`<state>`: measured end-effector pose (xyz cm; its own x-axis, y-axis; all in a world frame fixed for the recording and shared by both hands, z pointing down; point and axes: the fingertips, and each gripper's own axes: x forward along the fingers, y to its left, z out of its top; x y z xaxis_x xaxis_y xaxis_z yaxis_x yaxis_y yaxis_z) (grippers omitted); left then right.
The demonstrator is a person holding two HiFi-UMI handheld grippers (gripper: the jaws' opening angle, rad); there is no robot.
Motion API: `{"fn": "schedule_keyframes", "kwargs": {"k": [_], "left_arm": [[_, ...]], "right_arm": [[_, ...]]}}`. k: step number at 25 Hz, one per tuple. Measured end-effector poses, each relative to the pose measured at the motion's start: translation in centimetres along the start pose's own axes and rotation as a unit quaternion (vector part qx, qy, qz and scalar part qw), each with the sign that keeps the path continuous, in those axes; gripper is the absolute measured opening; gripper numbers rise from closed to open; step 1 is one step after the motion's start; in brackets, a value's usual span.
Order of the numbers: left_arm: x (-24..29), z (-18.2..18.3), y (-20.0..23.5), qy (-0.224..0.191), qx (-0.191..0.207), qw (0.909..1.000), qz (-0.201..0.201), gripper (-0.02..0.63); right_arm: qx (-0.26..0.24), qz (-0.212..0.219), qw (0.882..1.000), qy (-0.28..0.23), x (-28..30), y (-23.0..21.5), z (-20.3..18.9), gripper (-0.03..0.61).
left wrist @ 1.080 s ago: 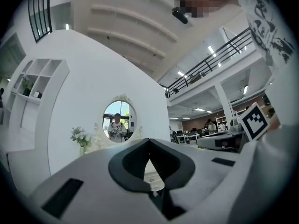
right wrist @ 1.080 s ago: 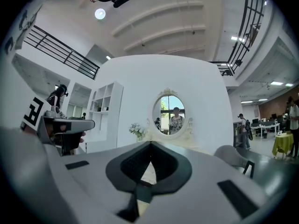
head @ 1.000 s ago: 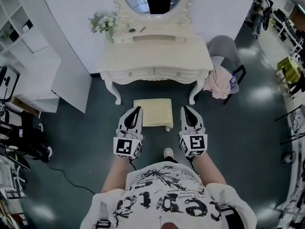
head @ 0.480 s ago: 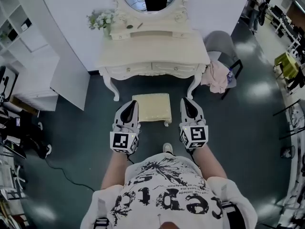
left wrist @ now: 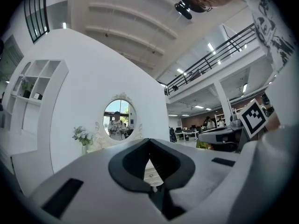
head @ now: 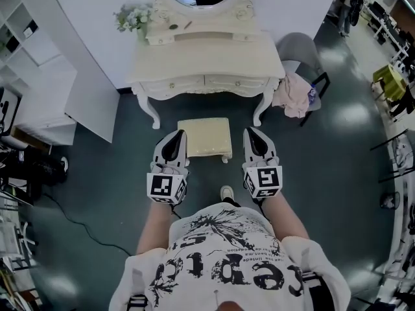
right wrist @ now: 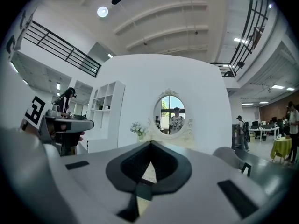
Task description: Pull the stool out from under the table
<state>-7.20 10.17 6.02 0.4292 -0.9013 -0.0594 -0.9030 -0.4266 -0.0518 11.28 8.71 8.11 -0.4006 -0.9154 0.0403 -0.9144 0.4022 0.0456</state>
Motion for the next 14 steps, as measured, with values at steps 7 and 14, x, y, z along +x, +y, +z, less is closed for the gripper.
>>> {"fn": "schedule_keyframes", "kwargs": {"k": [7, 14], "left_arm": [[-0.1, 0.39, 0.49, -0.002, 0.002, 1.0, 0.001, 0.017], [0.22, 0.56, 0.35, -0.003, 0.0, 1.0, 0.002, 0.017]], "right_arm": [[-0.005, -0.001, 1.0, 0.003, 0.0, 0.32, 0.05, 0.017], [-0.024, 0.002, 1.0, 0.004, 0.03, 0.06, 0.26, 0.017]]}}
